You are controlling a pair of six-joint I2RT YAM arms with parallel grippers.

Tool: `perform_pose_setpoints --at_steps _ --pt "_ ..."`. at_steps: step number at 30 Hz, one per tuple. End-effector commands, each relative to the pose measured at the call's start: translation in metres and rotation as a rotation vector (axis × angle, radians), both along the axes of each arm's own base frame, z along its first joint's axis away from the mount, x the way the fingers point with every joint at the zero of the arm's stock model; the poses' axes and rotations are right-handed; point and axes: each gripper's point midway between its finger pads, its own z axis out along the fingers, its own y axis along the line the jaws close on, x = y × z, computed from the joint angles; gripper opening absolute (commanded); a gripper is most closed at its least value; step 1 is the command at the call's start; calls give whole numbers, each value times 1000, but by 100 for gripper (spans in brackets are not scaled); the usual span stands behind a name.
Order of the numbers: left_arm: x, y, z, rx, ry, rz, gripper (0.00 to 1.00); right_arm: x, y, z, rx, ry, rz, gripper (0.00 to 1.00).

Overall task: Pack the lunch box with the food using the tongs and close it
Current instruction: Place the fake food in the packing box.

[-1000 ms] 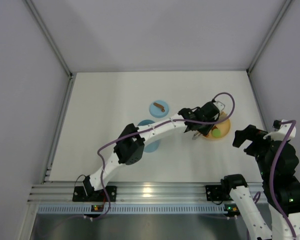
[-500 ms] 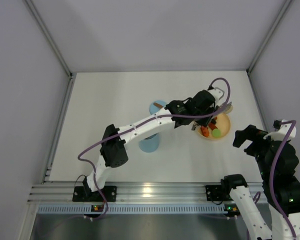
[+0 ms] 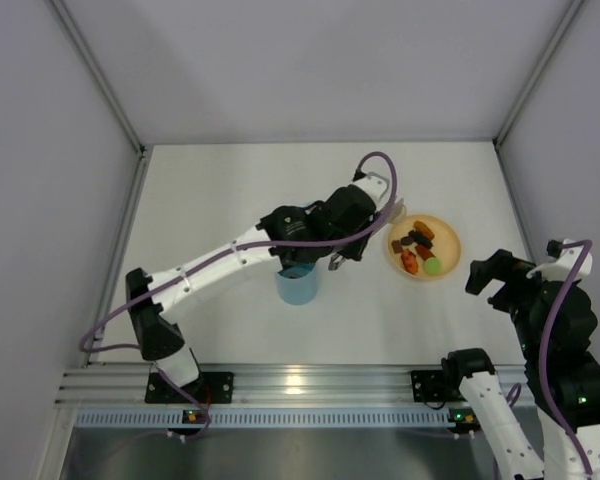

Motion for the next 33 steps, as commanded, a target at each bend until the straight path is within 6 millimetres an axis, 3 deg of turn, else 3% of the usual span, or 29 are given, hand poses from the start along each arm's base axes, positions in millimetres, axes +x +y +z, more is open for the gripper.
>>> perform_pose_setpoints --at_steps 1,3,4,7,8,9,11,14,15,20,33 --pt "-18 42 46 -83 -44 57 17 3 -1 5 -4 -6 -10 99" --pt "-27 62 60 -112 -54 69 18 6 0 5 0 -6 -5 100" --pt "-32 74 52 -79 -41 76 18 7 1 2 0 0 0 100" --pt "-42 105 59 -82 -49 119 19 11 4 0 10 4 11 99" --pt "-45 119 48 -37 -37 137 19 13 4 1 10 1 11 100" --pt "-51 132 53 -56 -37 156 20 13 4 1 10 1 11 99" --pt "-59 156 42 -24 -25 189 20 15 5 2 11 0 12 100" --pt "-70 176 36 -42 -4 223 20 17 6 4 14 -5 15 100" --pt "-74 183 24 -23 14 233 20 18 7 4 16 -5 21 99" --pt "-85 201 15 -52 38 257 20 23 11 3 24 5 40 99" --pt "-99 215 -4 -34 86 259 23 26 12 -5 24 19 41 100"
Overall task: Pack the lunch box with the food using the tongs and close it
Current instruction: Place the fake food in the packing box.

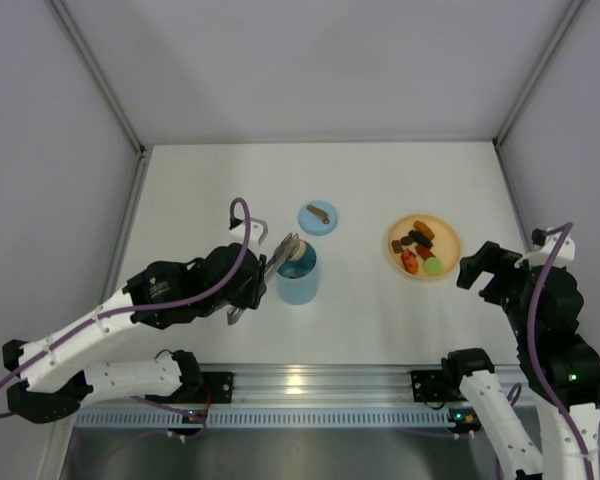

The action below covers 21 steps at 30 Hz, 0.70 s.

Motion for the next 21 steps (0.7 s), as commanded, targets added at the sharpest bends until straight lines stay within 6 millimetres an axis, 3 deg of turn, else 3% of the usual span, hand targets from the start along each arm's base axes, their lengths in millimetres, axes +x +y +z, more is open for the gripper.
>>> perform_pose_setpoints --at_steps 1,21 --pt "-4 3 4 -32 1 10 23 9 0 9 10 -45 -7 100" --pt "-9 8 11 -62 -9 -11 49 8 1 3 14 -39 -5 100"
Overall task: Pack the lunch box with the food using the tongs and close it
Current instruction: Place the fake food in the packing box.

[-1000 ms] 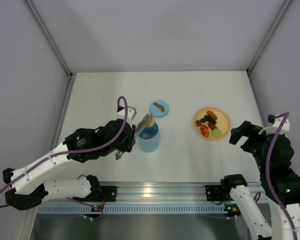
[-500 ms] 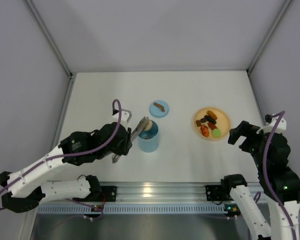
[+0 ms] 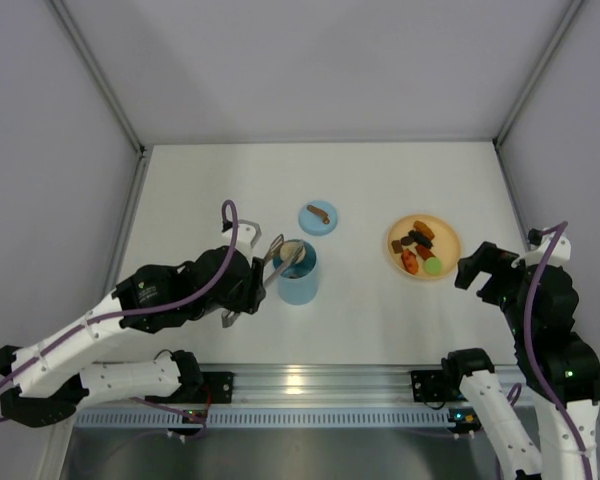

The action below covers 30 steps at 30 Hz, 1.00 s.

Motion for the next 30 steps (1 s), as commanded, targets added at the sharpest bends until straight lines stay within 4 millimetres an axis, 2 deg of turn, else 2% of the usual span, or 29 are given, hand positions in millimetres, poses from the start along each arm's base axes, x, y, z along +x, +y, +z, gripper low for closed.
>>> perform_pose_setpoints --at_steps 1,6,11,14,18,21,22,23,24,25,27,28,29,30 --pt "0 0 11 -37 -27 -7 49 7 0 13 13 -63 -7 99" --pt "1 -3 21 -55 -40 -17 51 6 0 13 15 -63 -7 99" --pt "2 -6 23 -55 -41 -22 52 6 1 11 15 -63 -5 99" --pt "4 -14 32 -78 -57 -43 52 6 1 11 18 -63 -3 99" --pt "15 -35 51 -78 -85 -79 52 6 2 14 18 -68 1 99" --pt "29 -62 67 -78 -121 -110 53 5 1 17 16 -69 -2 99" --pt "36 -79 64 -65 -121 -134 54 4 1 17 17 -71 -2 99" --pt "40 -89 75 -87 -136 -147 54 3 0 17 15 -71 -4 100" --pt "44 -99 76 -90 -139 -160 55 2 0 19 13 -74 -5 99" --pt "52 -119 76 -88 -144 -182 56 0 -1 18 11 -71 -5 99" --pt "60 -139 74 -85 -149 -203 56 -2 -2 19 10 -72 -9 100" --pt "68 -156 59 -48 -132 -220 56 -4 -2 18 7 -67 -7 100" --pt "70 -170 67 -80 -142 -242 56 -5 -3 18 5 -68 -12 99" --pt "73 -181 63 -81 -134 -255 56 -6 -3 20 3 -73 -13 100"
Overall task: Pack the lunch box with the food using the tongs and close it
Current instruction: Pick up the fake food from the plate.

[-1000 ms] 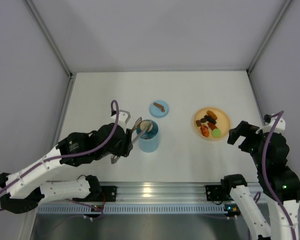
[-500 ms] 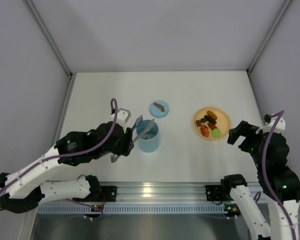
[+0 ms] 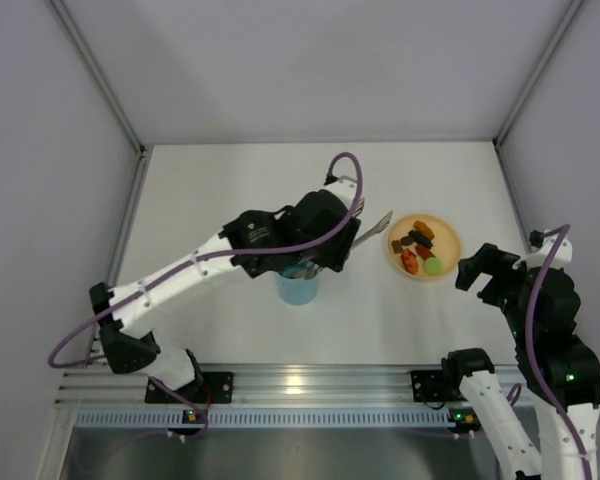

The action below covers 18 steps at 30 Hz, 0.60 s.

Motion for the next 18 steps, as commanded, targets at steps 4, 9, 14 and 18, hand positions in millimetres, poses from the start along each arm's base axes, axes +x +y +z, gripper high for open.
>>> perform_pose_setpoints --at_steps 4,9,14,18 --pt "24 -94 -16 -60 5 -144 56 -11 -9 23 -18 -68 -36 99" --pt "33 -139 -60 -22 66 -208 55 -18 -14 25 -37 -66 -53 99" --pt "38 -167 -92 -9 111 -243 55 -20 -15 23 -38 -63 -53 99" --pt "40 -178 -116 10 133 -262 55 -19 -13 21 -35 -55 -48 100"
